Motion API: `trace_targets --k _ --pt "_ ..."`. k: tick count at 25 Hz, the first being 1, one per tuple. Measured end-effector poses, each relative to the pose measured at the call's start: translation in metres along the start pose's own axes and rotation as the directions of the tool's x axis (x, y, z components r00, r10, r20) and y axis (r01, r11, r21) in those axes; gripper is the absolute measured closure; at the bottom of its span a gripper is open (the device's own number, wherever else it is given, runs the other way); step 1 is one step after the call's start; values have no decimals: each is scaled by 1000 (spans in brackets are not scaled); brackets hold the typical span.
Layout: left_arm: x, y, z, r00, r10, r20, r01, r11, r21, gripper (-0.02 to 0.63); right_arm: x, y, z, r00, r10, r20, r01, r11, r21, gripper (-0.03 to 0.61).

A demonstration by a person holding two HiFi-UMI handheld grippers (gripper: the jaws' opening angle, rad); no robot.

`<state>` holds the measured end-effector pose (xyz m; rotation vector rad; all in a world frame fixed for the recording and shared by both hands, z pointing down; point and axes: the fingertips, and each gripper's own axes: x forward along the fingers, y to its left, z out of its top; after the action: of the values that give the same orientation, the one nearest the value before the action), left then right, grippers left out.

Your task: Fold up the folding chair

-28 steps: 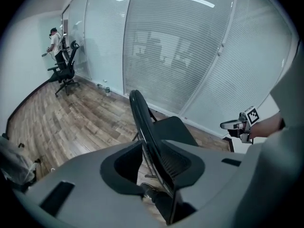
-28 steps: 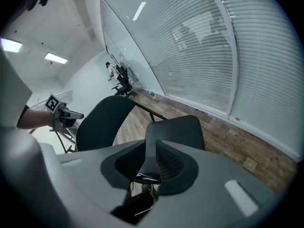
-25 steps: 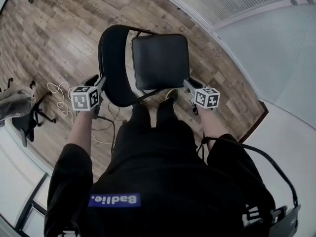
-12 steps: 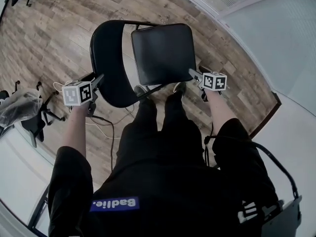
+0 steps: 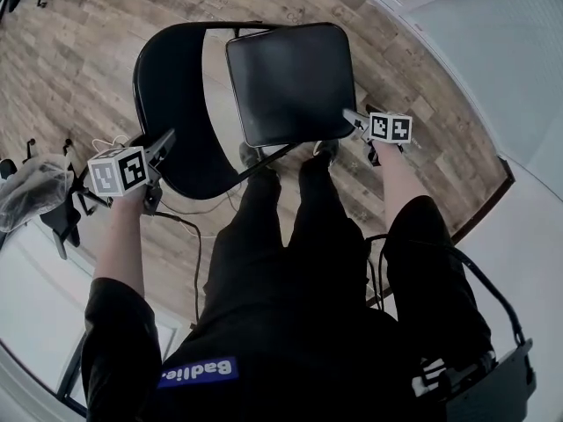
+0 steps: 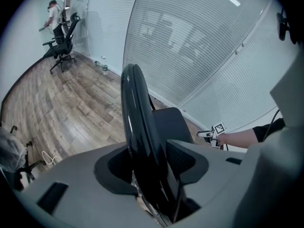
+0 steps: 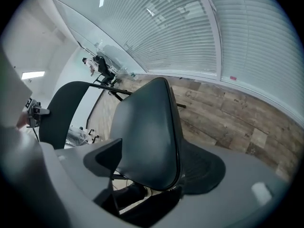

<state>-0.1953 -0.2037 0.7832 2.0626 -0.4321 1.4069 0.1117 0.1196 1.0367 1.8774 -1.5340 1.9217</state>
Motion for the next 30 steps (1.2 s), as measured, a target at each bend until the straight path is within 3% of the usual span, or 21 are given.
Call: trace_targets --k 4,15,24,30 --pt "15 0 4 1000 18 -18 -17 999 39 436 25 -23 4 1000 13 5 -13 1000 26 216" --pt "39 4 12 999 31 4 -31 998 -49 437 88 -55 26 994 110 5 -110 991 82 216" --pt "42 9 7 1000 25 -9 -25 998 -53 462 126 -53 18 966 254 -45 -247 961 124 213" --pt "44 10 6 1000 22 -7 -22 998 -57 473 128 -50 19 943 333 -26 -324 931 169 215"
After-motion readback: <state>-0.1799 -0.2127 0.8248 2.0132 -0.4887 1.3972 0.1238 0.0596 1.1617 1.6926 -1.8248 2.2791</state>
